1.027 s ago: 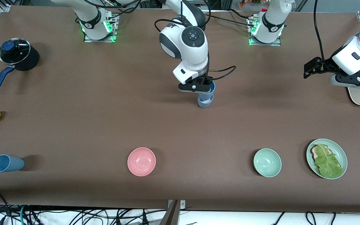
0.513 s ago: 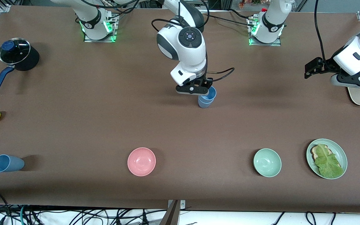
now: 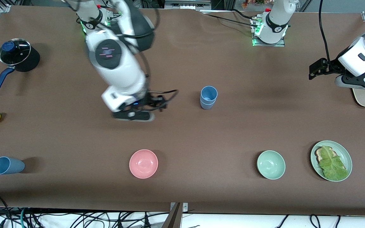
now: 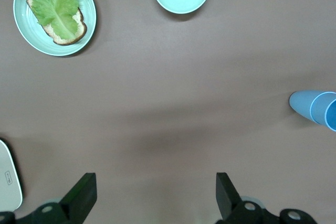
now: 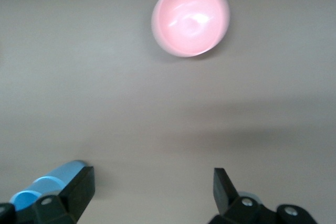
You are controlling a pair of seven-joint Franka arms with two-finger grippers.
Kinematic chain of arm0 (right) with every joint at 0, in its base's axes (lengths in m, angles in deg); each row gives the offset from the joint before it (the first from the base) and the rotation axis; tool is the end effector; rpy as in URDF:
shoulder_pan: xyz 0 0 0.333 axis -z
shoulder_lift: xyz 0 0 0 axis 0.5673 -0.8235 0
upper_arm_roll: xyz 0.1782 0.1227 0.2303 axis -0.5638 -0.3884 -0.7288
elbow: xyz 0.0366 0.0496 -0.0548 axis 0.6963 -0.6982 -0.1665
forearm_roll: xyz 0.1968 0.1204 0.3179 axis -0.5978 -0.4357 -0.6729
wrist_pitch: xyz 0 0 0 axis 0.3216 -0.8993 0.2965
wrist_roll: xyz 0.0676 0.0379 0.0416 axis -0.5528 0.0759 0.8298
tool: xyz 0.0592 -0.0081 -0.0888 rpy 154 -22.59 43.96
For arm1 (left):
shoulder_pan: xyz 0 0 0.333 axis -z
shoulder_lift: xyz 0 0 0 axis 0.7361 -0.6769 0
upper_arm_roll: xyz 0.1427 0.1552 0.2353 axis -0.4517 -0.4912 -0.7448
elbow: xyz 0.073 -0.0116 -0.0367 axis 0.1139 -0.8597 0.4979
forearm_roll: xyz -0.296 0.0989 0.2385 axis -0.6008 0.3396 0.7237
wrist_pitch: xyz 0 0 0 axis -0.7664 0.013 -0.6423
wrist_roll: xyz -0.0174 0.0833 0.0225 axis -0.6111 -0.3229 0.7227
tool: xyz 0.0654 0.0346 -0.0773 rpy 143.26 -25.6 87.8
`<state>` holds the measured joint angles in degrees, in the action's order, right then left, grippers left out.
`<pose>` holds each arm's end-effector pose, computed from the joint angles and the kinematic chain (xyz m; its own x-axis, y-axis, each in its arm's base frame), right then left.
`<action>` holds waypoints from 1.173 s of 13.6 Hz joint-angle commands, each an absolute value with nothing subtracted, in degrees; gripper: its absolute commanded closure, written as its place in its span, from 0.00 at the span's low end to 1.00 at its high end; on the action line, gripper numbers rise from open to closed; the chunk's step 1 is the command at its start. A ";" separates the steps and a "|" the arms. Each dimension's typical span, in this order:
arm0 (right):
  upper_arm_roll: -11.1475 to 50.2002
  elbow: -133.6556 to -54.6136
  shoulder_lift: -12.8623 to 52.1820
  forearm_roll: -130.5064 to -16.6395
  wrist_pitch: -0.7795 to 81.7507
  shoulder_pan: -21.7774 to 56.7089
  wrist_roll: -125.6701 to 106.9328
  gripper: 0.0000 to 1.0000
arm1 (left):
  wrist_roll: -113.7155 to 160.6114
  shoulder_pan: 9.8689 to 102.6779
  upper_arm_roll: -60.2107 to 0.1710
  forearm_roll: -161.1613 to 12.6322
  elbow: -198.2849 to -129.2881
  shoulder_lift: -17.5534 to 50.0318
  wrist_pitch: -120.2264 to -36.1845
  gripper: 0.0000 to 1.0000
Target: Stack blue cups with both arms
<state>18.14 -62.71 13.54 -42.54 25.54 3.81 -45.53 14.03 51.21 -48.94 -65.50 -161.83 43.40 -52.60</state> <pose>0.6275 0.3397 0.5010 0.9964 -0.0834 0.0168 -0.0816 -0.9927 -0.0885 0.5427 -0.0301 0.5787 0.9910 -0.1059 -0.0823 -0.1056 -0.9944 0.0084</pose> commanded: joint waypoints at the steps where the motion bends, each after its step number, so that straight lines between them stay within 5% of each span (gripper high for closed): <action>1: 16.80 -63.84 17.71 -43.84 19.55 11.86 -32.92 0.00 | 13.31 51.27 -49.14 -65.71 -161.72 43.44 -52.45 0.00; 4: 16.54 -64.63 21.75 -45.34 12.52 20.21 -24.52 0.00 | 13.39 51.27 -49.14 -65.71 -161.72 43.44 -52.45 0.00; 8: 14.26 -76.48 32.38 -42.72 12.40 28.04 -22.14 0.00 | 13.31 51.27 -49.22 -65.71 -161.81 43.44 -52.45 0.00; 11: 4.70 -77.03 34.68 -39.99 11.88 38.05 -21.87 0.00 | 13.48 51.27 -49.14 -65.71 -161.81 43.44 -52.45 0.00; 16: 4.32 -83.17 41.35 -39.54 12.23 38.96 -21.61 0.00 | 13.48 51.27 -49.14 -65.71 -161.81 43.44 -52.45 0.00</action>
